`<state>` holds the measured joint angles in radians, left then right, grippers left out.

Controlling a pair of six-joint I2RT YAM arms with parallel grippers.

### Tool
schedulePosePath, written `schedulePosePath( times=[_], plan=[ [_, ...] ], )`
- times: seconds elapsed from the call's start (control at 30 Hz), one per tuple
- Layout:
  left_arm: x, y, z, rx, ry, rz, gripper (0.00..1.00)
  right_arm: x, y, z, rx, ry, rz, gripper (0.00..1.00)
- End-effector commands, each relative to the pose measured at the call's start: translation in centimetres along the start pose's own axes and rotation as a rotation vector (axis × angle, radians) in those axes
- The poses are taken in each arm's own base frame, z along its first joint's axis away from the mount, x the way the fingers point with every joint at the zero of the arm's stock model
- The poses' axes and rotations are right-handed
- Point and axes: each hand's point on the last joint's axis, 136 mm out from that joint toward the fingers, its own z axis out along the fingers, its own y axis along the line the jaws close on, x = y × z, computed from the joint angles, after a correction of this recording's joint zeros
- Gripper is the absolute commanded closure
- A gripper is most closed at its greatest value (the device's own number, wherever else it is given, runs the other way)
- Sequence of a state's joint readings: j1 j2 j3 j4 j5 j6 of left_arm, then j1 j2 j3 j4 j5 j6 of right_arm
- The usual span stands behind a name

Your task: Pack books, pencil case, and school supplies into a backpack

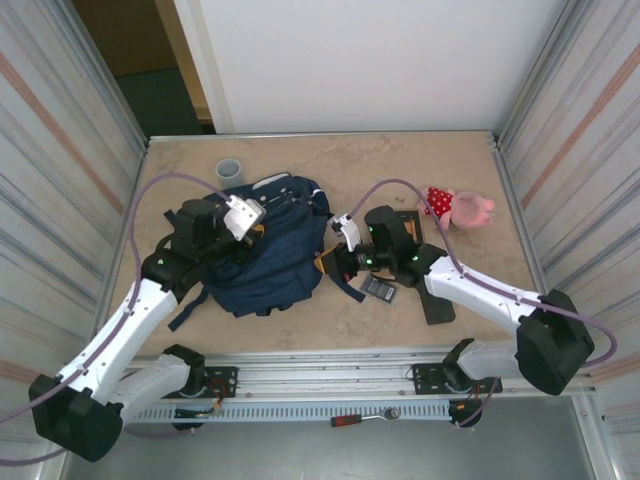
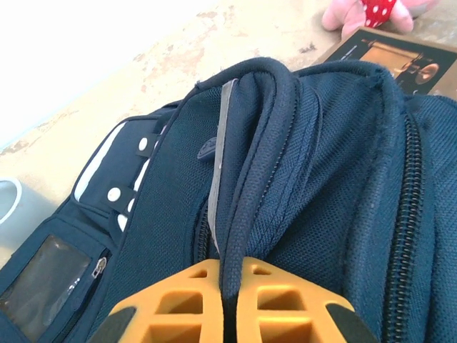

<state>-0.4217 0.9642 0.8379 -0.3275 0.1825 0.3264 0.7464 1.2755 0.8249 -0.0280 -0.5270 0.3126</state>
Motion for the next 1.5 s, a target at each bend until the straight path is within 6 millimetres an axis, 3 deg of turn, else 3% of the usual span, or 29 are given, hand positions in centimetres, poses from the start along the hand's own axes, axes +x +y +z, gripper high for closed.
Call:
schedulePosePath(
  times=[0.0,0.2,0.4,0.63,0.73,0.77,0.83,0.93,1.2,1.3,1.4,1.47],
  plan=[
    [-1.4,2.6,-0.2,-0.184,0.006,-0.014,1.0,-0.4,0.9,-1.6,0.069,0.028,0.096,0.97],
    [-1.1,2.0,1.2,-0.232,0.053,-0.026,1.0,-0.5,2.3,-2.3,0.047,0.072,0.247,0.96],
    [-2.6,0.7,2.4,-0.204,0.009,-0.088,1.0,0.8,4.1,-0.6,0.018,0.202,0.342,0.96],
    [-4.0,-0.9,2.8,-0.124,-0.044,-0.063,1.0,-0.5,5.6,1.9,-0.059,0.18,0.399,0.91],
    [-4.0,-1.9,2.5,-0.075,-0.089,0.005,1.0,-0.4,3.8,1.1,-0.024,0.148,0.423,0.83],
    [-4.0,-2.4,2.4,-0.048,-0.111,0.027,1.0,-0.3,2.7,0.8,-0.007,0.129,0.451,0.77],
    [-4.3,-3.6,1.8,0.027,-0.165,0.072,1.0,-0.7,0.4,-0.1,-0.01,0.072,0.552,0.57],
    [-4.5,-4.7,0.7,0.127,-0.228,0.095,1.0,-1.6,-0.9,-0.5,-0.051,0.014,0.632,0.43],
    [-5.1,-5.6,-0.8,0.242,-0.314,0.104,1.0,-1.2,-2.5,1.3,-0.015,0.024,0.772,0.28],
    [-5.1,-5.8,-0.8,0.262,-0.325,0.102,1.0,-2.1,-2.1,2.1,-0.054,-0.013,0.788,0.32],
    [-4.4,-5.4,-0.2,0.243,-0.286,0.094,1.0,-3.4,-2.0,2.3,-0.051,-0.08,0.791,0.64],
    [-3.5,-4.6,0.6,0.202,-0.225,0.07,1.0,-4.1,-1.9,1.9,-0.036,-0.127,0.779,0.77]
  ],
)
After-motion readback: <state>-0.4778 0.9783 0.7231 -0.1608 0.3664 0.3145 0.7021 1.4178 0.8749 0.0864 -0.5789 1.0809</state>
